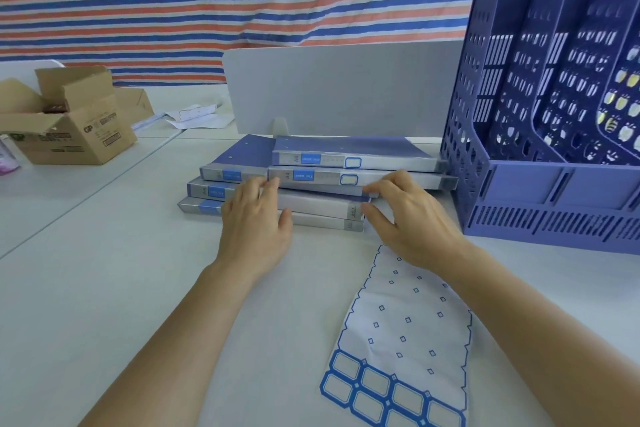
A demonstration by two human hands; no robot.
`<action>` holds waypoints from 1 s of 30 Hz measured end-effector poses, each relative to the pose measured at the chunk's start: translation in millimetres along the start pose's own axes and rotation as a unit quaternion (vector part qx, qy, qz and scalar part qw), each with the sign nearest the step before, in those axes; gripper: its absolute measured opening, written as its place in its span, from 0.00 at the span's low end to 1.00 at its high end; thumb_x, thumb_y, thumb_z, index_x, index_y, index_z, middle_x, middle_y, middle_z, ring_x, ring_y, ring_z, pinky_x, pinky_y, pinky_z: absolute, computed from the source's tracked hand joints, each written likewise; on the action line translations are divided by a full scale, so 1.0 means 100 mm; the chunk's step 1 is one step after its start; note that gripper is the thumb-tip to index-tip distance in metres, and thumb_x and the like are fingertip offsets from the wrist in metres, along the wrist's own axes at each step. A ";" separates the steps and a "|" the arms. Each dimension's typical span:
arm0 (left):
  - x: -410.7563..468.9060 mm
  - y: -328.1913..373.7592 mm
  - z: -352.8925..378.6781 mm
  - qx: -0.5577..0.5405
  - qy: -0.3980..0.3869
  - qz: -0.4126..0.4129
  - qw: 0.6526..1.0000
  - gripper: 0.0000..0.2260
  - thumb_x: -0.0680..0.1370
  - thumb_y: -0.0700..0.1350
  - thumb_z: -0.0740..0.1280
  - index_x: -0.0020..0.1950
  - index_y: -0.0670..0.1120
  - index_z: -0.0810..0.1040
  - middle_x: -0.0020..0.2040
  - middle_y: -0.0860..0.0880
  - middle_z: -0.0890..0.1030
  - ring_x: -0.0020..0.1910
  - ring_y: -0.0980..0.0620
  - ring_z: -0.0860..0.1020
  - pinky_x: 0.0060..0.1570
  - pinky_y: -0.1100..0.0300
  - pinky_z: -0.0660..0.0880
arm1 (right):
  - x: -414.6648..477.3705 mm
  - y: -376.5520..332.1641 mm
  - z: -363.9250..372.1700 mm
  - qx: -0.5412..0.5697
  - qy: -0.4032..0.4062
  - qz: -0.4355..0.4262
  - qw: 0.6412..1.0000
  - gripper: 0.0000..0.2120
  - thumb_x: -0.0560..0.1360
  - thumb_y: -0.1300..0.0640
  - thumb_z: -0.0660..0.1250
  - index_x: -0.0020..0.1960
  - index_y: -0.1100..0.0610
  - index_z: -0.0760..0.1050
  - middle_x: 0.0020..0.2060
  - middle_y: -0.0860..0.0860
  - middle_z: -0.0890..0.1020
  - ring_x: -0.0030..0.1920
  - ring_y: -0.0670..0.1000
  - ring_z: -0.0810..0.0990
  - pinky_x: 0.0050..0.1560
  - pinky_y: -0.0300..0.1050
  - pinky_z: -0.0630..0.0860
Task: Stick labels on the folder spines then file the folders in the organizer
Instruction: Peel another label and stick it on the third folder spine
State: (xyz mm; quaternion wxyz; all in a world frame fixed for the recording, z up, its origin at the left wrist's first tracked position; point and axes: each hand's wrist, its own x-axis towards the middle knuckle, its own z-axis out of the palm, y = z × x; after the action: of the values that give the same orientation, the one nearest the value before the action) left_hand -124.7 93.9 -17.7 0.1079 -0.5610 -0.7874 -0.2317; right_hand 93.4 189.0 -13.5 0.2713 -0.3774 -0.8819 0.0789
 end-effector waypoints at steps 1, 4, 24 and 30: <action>0.00 -0.01 0.01 0.000 -0.007 -0.007 1.000 0.24 0.80 0.48 0.62 0.75 0.44 0.65 0.69 0.43 0.69 0.70 0.42 0.65 0.66 0.43 0.64 | 0.00 0.01 0.02 -0.003 -0.005 0.016 1.000 0.18 0.81 0.46 0.60 0.67 0.53 0.75 0.60 0.49 0.75 0.56 0.53 0.78 0.49 0.45 0.72; 0.01 -0.05 0.03 -0.003 -0.019 -0.028 0.999 0.21 0.80 0.51 0.62 0.71 0.45 0.68 0.68 0.44 0.70 0.69 0.43 0.66 0.66 0.45 0.63 | 0.01 0.04 0.09 -0.007 -0.039 0.044 0.998 0.20 0.82 0.45 0.57 0.65 0.56 0.76 0.62 0.51 0.77 0.63 0.54 0.75 0.60 0.49 0.73; 0.05 -0.07 0.12 -0.032 -0.049 -0.018 0.998 0.20 0.82 0.53 0.58 0.72 0.46 0.67 0.71 0.46 0.68 0.74 0.44 0.60 0.73 0.48 0.56 | 0.47 0.03 0.26 -0.190 -0.087 0.055 0.976 0.20 0.75 0.68 0.62 0.66 0.58 0.68 0.56 0.58 0.75 0.53 0.61 0.78 0.42 0.47 0.70; 0.03 -0.06 0.14 -0.012 -0.050 -0.034 0.998 0.20 0.82 0.53 0.57 0.72 0.47 0.66 0.73 0.44 0.65 0.75 0.44 0.59 0.72 0.46 0.57 | 0.32 0.12 0.18 -0.265 -0.102 -0.023 0.959 0.18 0.75 0.69 0.61 0.63 0.58 0.70 0.47 0.56 0.80 0.46 0.61 0.81 0.39 0.50 0.72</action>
State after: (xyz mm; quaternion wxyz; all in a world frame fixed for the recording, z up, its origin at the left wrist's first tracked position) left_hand -130.1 101.6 -29.5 0.0540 -0.5458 -0.8076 -0.2167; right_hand 73.2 221.5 -19.0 0.0717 -0.4051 -0.9028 -0.1253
